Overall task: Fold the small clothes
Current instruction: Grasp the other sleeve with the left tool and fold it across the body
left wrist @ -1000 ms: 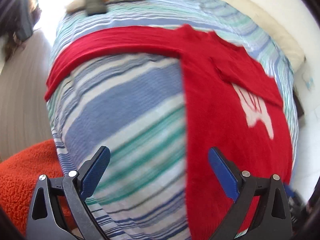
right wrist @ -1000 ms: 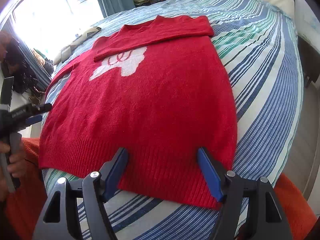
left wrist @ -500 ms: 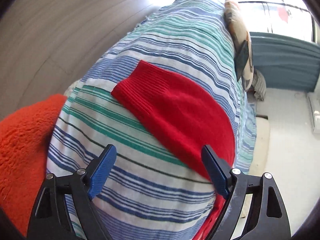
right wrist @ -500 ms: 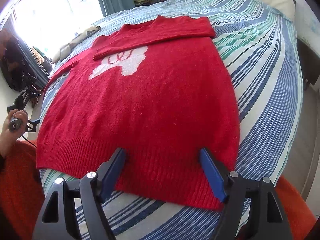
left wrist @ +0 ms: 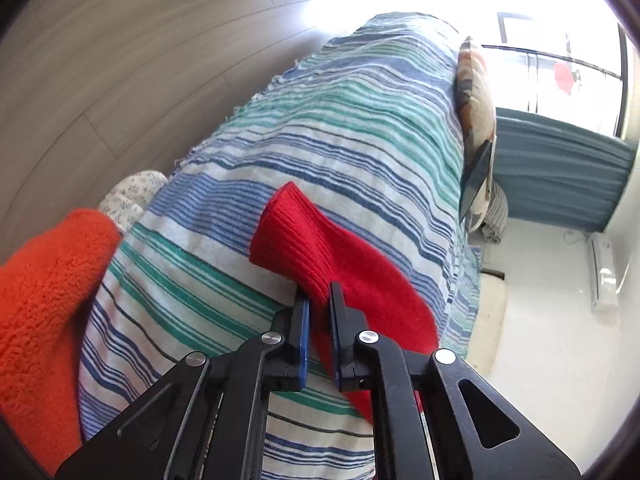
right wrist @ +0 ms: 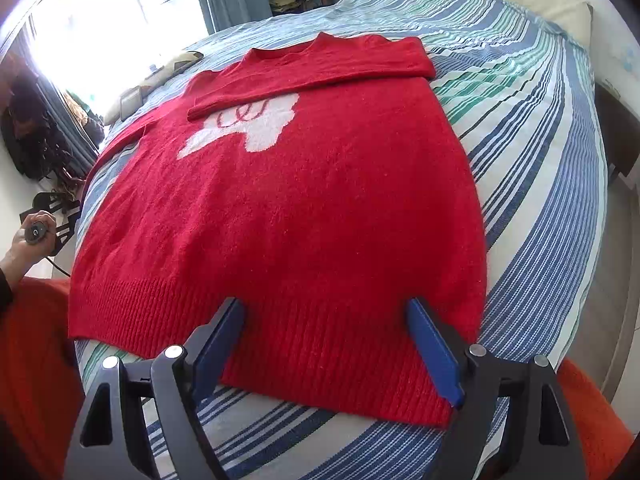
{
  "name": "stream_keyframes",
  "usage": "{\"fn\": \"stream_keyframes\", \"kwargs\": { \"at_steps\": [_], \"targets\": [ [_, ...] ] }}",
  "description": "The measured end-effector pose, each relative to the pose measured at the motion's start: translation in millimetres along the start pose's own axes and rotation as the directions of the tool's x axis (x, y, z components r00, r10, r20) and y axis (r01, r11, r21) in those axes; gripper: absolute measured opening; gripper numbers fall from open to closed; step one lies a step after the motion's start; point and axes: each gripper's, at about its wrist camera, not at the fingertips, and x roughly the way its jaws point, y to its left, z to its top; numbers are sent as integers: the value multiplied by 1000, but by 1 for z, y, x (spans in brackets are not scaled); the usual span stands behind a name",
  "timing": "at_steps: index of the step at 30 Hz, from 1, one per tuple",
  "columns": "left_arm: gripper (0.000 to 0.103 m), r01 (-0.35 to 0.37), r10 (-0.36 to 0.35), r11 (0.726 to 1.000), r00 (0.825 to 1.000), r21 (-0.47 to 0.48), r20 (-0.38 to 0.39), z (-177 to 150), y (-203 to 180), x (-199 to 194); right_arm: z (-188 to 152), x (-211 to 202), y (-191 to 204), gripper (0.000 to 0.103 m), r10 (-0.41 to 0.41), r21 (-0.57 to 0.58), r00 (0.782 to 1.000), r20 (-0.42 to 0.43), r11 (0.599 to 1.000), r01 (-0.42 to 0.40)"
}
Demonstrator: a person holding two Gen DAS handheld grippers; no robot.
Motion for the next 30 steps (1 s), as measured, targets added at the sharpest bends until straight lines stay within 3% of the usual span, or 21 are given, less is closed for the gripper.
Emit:
{"fn": "stream_keyframes", "kwargs": {
  "at_steps": [2, 3, 4, 6, 8, 11, 14, 16, 18, 19, 20, 22, 23, 25, 27, 30],
  "targets": [
    [7, -39, 36, 989, 999, 139, 29, -7, -32, -17, 0, 0, 0, 85, 6, 3, 1000, 2, 1000, -6],
    [7, -64, 54, 967, 997, 246, 47, -15, -56, -25, 0, 0, 0, 85, 7, 4, 1000, 4, 1000, -7],
    [7, -88, 70, 926, 996, 366, 64, -29, -85, -32, 0, 0, 0, 85, 8, 5, 1000, 6, 1000, -8],
    [7, -100, 70, 799, 995, 592, 73, -69, -151, -37, -1, 0, 0, 86, 9, 6, 1000, 12, 1000, -9],
    [7, -59, 37, 646, 998, 761, 47, -125, -214, -37, -2, -1, 0, 86, 11, 7, 1000, 16, 1000, -12],
    [7, 65, -18, 439, 998, 896, -64, -219, -287, -26, -2, -2, -1, 86, 20, 12, 1000, 20, 1000, -20],
    [7, 211, -32, 290, 977, 934, -211, -311, -327, -6, -2, -3, -2, 86, 32, 17, 999, 21, 999, -33],
    [11, 274, 4, 197, 960, 941, -280, -371, -331, 15, -2, -4, -3, 86, 38, 20, 999, 21, 999, -39],
    [40, 298, 95, 122, 946, 947, -311, -423, -316, 42, -3, -5, -3, 86, 40, 20, 999, 23, 999, -40],
    [73, 285, 141, 106, 944, 953, -298, -441, -301, 54, -3, -5, -3, 86, 41, 19, 999, 23, 999, -41],
    [81, 268, 175, 100, 943, 958, -282, -454, -282, 62, -3, -5, -3, 86, 42, 21, 999, 22, 999, -42],
    [81, 275, 251, 115, 922, 954, -296, -463, -238, 69, -3, -5, -4, 86, 46, 26, 999, 22, 999, -46],
    [81, 284, 290, 134, 905, 949, -312, -460, -215, 68, -3, -5, -4, 86, 48, 27, 999, 24, 998, -48],
    [80, 265, 341, 157, 890, 951, -304, -441, -174, 57, -4, -5, -5, 86, 53, 26, 998, 28, 998, -54],
    [80, 204, 381, 159, 890, 966, -250, -406, -146, 49, -5, -6, -5, 86, 58, 19, 998, 34, 998, -59],
    [80, 71, 399, 180, 906, 981, -139, -348, -127, 43, -7, -5, -5, 86, 61, 10, 997, 42, 998, -61]
  ]
}}
